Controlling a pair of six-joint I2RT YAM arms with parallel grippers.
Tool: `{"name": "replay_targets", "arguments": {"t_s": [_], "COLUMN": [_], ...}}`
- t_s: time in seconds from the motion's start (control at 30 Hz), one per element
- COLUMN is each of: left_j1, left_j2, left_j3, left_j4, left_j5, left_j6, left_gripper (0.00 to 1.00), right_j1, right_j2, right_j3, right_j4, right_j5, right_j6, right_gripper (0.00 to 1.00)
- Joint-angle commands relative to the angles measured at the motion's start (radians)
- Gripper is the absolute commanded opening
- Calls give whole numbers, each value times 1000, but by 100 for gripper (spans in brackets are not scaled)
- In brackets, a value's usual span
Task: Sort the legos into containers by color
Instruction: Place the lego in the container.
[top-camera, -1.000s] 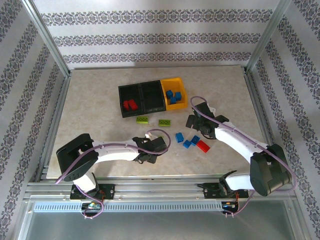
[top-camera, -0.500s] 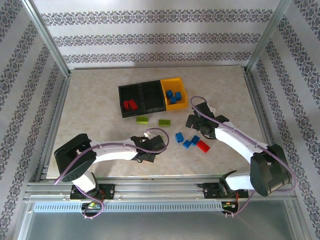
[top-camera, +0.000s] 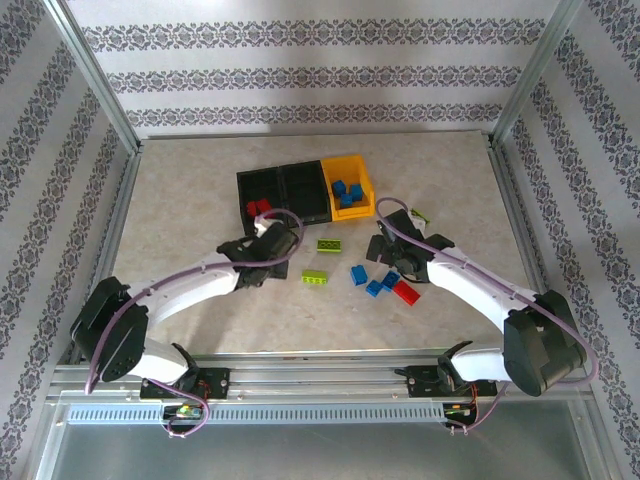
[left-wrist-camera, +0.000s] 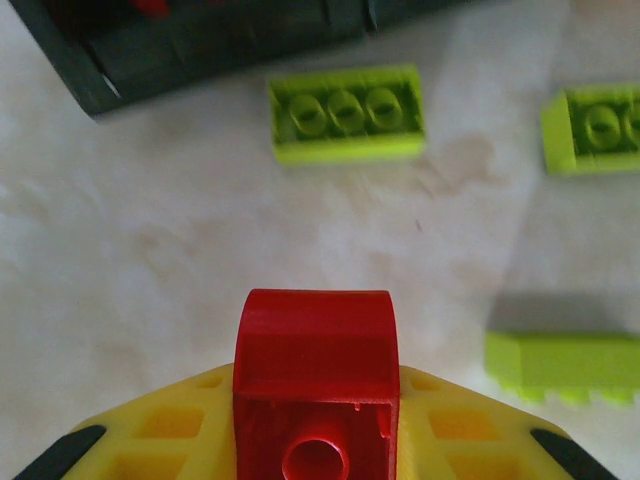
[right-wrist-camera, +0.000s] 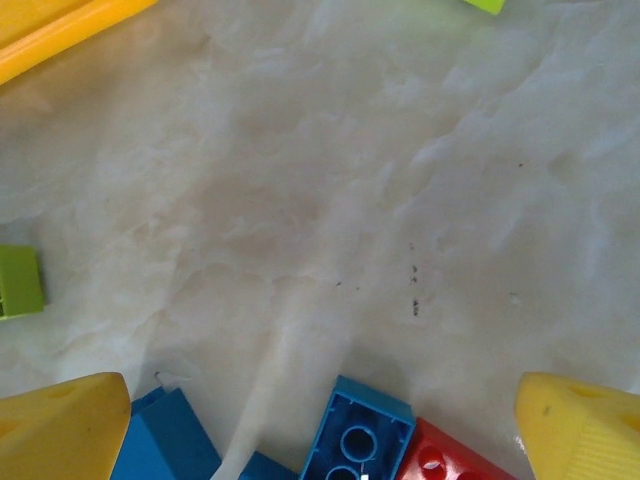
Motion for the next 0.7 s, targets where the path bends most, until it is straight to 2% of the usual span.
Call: {"name": "replay_targets", "arguments": {"t_s": [0.0,0.17,0.33,0.67], "left_j1": [89,207,288,343], "left_j2": [9,117,272,481], "left_j3": [76,214,374,563], "left_j4": [56,96,83,32], "left_j5": [-17,18,62,72], "left_j6": [134,217,251,261], "left_gripper": [27,27,27,27], "right_j1": [31,58,81,101], "right_j2": [-10,-1,15,44], "right_j3": [3,13,14,25], "right_j4": [-22,-20,-11,-10], "right_j5": [23,23,19,10], "right_j6": [22,29,33,39], "right_gripper": [98,98,98,98]}}
